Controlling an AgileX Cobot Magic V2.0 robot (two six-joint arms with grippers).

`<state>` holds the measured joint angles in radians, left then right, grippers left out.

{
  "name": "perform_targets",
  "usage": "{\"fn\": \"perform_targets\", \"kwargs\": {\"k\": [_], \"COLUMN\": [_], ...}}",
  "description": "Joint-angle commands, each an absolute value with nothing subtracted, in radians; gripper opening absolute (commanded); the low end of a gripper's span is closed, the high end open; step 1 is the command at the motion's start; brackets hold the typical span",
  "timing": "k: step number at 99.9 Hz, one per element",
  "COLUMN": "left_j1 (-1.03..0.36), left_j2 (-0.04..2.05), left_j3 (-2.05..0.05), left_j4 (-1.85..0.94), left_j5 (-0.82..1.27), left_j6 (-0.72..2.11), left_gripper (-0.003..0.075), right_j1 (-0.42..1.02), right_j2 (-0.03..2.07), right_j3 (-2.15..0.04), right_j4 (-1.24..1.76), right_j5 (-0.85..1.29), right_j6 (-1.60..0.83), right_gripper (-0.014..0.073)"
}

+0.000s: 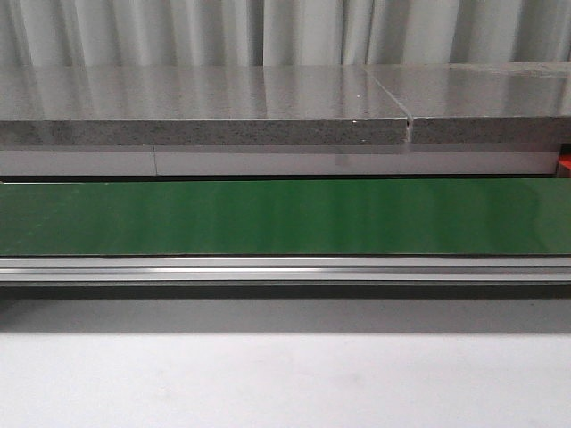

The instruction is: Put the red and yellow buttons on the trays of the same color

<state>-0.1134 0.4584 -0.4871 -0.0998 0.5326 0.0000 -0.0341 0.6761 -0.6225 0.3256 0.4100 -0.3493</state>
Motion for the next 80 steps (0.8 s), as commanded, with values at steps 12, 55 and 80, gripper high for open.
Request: {"fn": "perform_targets", "kwargs": {"k": [12, 55, 80], "left_j1": [-0.122, -0.122, -0.122], "left_j2": [0.462, 0.462, 0.462], "left_j3": [-0.513, -0.513, -0.513], "left_j4": [-0.114, -0.114, -0.121], "left_j5": [0.459, 0.459, 0.465], "left_j6": [0.0, 0.0, 0.0], "left_gripper": [-0.0019, 0.0622, 0.0659], "right_j1": [-0.032, -0.032, -0.032], "right_j2": [0.674, 0.674, 0.674], "right_j3": [-0.646, -0.646, -0.646], "right_j4": [0.333, 0.333, 0.333], "right_j5": [0.347, 0.347, 0.347], "right_j6": [-0.36, -0.36, -0.36], "right_gripper": [-0.0067, -0.0067, -0.0067]}}
